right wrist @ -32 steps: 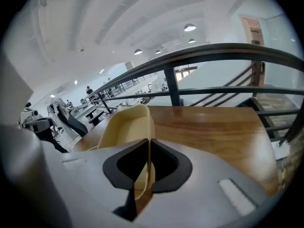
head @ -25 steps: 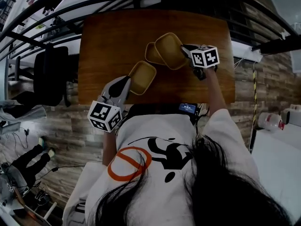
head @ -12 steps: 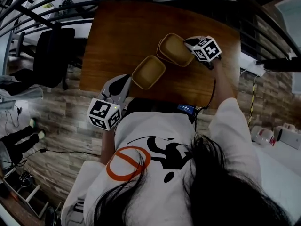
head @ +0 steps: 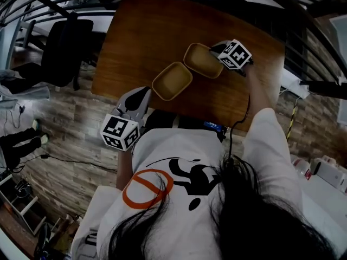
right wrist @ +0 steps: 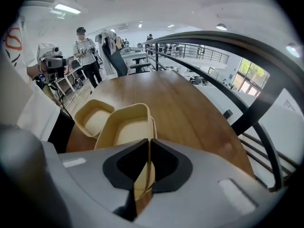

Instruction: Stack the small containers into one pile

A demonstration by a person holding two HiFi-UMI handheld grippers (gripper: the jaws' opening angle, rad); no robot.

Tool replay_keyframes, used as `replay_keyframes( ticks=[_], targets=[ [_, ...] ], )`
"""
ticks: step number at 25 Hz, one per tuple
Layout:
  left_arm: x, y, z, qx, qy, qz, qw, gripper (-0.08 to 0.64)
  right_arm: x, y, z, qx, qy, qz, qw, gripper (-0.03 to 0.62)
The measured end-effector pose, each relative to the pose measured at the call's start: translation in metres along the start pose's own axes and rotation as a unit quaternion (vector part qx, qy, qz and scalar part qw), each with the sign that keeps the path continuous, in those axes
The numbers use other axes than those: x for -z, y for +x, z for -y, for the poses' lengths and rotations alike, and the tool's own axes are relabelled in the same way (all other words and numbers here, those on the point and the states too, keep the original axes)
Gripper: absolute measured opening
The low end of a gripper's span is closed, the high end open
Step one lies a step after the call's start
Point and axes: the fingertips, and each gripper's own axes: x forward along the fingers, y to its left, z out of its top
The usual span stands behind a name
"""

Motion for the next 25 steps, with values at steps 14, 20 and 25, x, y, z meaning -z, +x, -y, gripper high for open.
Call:
replay_keyframes(
  ticks=[14, 20, 25],
  targets=[
    [0.003, 0.003, 0.003, -0.010, -0.003, -0.006, 0.9999, 0.000, 0.011, 0.022, -0.007, 0.014, -0.030, -0.032, 0.999, 0.135],
    [0.005, 0.006, 0.001, -0.003, 0.001, -0.012, 0.9999, 0.000, 0.006, 0.005, -0.003, 0.029, 0.036, 0.014, 0.999, 0.152],
    [0.006, 0.011, 0.002, 0.008, 0.006, -0.019, 0.9998, 0.001, -0.007, -0.029, -0.012, 0.054, 0.095, 0.078, 0.991, 0.142]
  ],
)
